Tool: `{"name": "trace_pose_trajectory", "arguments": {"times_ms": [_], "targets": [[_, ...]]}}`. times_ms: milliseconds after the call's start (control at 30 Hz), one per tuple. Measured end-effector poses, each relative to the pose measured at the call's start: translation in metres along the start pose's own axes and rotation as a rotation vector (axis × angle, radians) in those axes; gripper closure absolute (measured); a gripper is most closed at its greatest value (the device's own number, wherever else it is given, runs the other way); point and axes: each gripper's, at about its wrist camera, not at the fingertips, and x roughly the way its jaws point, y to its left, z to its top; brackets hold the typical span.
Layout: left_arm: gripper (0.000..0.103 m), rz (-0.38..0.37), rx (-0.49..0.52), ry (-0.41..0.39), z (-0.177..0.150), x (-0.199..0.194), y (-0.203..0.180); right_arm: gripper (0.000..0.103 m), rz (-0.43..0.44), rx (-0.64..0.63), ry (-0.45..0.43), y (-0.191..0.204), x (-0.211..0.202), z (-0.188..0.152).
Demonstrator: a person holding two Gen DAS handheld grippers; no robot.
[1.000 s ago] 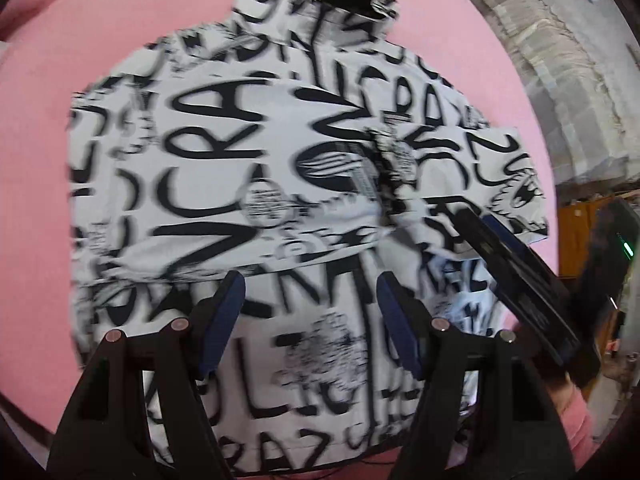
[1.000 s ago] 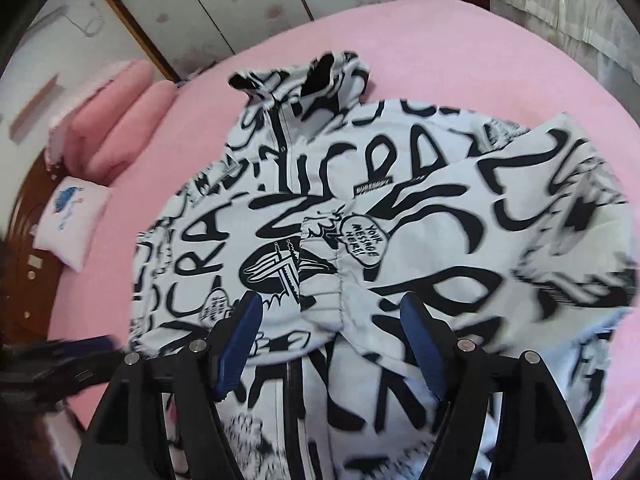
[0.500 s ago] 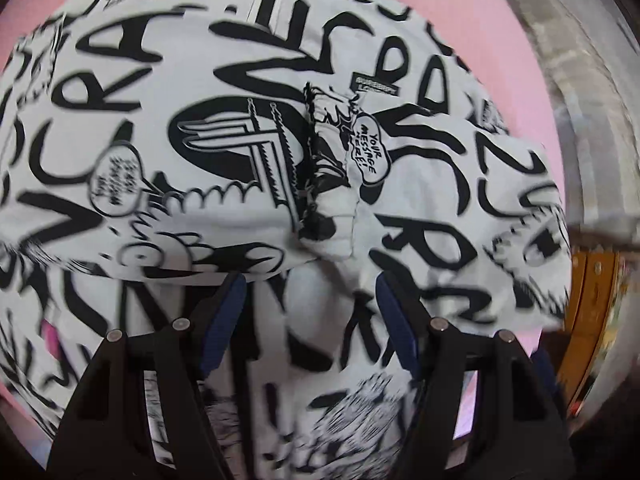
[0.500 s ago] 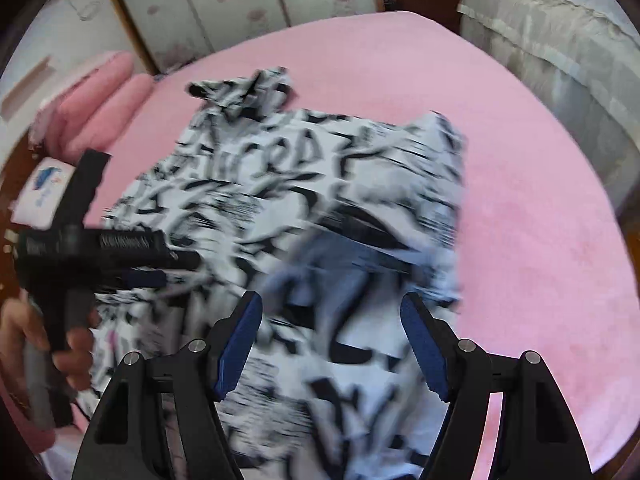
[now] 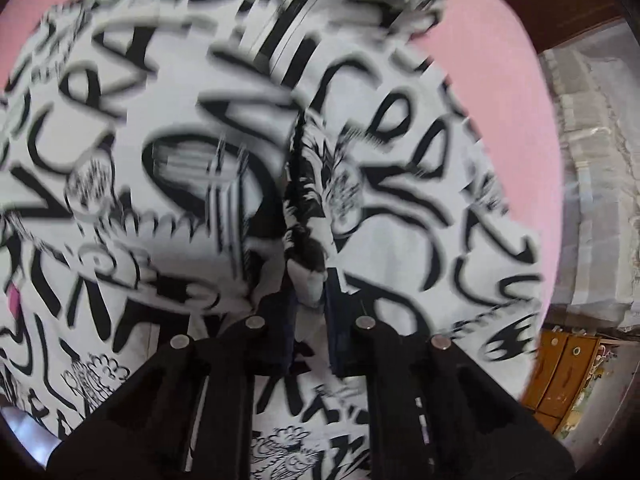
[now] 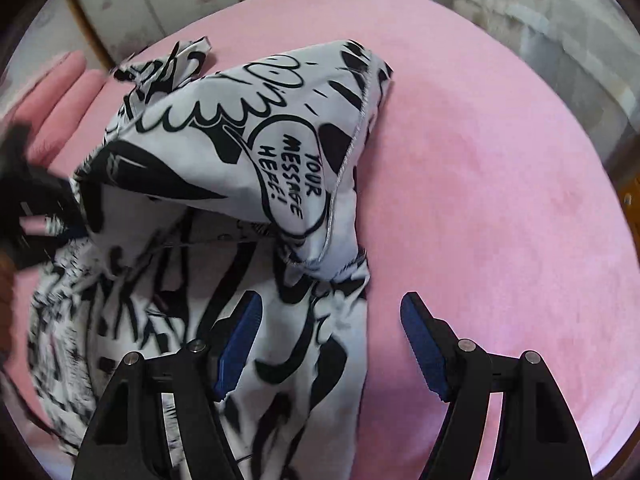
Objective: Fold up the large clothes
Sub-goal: 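Lay the sleeve onto the body with the right tool while the left tool pins the hoodie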
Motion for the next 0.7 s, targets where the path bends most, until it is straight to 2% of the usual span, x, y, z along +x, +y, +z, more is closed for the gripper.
{"name": "trace_pose_trajectory", "arguments": {"times_ms": [167,233,267,367,433,500,600,700], "targets": [[0.094,-0.003,0.09,-0.158,0.026,-0.05,-0.026,0.03,0.025,-0.017,-0.02,-0.004,0.01,0.011],[0.094,0.018,0.115,-0.21,0.04,-0.069,-0.027,0.032,0.036,-0.005,-0.037,-0.007,0.009,0.014],[0.094,0.033,0.123,-0.232,0.044,-0.075,-0.026,0.036,0.037,-0.002,-0.052,-0.008,0.008,0.016],[0.094,0.061,0.12,-0.272,0.051,-0.092,-0.004,0.04,0.065,-0.013,-0.068,-0.009,0.006,0.02],[0.094,0.1,0.114,-0.272,0.058,-0.089,0.015,0.05,0.114,-0.06,-0.063,-0.004,0.008,0.019],[0.094,0.138,0.106,-0.255,0.063,-0.081,0.038,0.057,0.111,-0.12,-0.061,0.005,0.008,0.018],[0.094,0.195,0.073,-0.21,0.066,-0.06,0.065,0.062,0.122,-0.172,-0.072,0.011,0.006,0.014],[0.094,0.205,0.028,-0.171,0.059,-0.038,0.091,0.066,0.136,-0.13,-0.042,0.006,0.011,0.012]]}}
